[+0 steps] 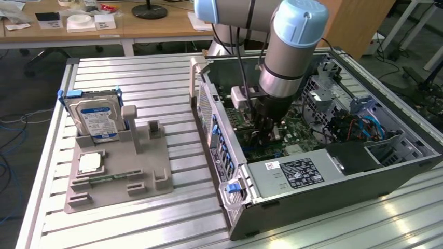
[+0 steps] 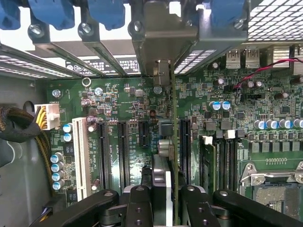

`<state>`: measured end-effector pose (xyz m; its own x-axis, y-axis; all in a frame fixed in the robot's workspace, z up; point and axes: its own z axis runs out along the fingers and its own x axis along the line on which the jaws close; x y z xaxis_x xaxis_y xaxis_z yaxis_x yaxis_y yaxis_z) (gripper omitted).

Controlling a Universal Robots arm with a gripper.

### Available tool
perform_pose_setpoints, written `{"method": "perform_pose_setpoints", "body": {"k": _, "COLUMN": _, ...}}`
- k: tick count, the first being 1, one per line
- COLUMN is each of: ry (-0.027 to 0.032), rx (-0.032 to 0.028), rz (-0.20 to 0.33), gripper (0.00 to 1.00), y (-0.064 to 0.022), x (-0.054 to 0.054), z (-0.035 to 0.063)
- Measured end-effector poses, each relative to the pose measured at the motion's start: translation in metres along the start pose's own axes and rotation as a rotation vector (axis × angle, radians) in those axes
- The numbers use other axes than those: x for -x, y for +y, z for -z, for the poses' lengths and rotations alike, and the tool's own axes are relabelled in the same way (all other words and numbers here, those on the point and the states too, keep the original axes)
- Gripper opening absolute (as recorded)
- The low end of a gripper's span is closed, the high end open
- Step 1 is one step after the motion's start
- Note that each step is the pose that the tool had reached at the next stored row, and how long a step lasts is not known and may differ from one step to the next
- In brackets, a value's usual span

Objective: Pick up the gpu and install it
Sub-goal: 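Insert the gpu into the slot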

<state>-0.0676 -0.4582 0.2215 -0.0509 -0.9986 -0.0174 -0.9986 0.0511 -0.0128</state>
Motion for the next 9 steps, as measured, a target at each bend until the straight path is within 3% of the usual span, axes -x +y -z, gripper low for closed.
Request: {"method": "perform_pose_setpoints", "body": {"k": 9, "ry": 0.0000, "rx": 0.0000, "rz": 0.001, "gripper": 0.28, "y": 0.0000, "x": 0.0000, "z": -0.0023}}
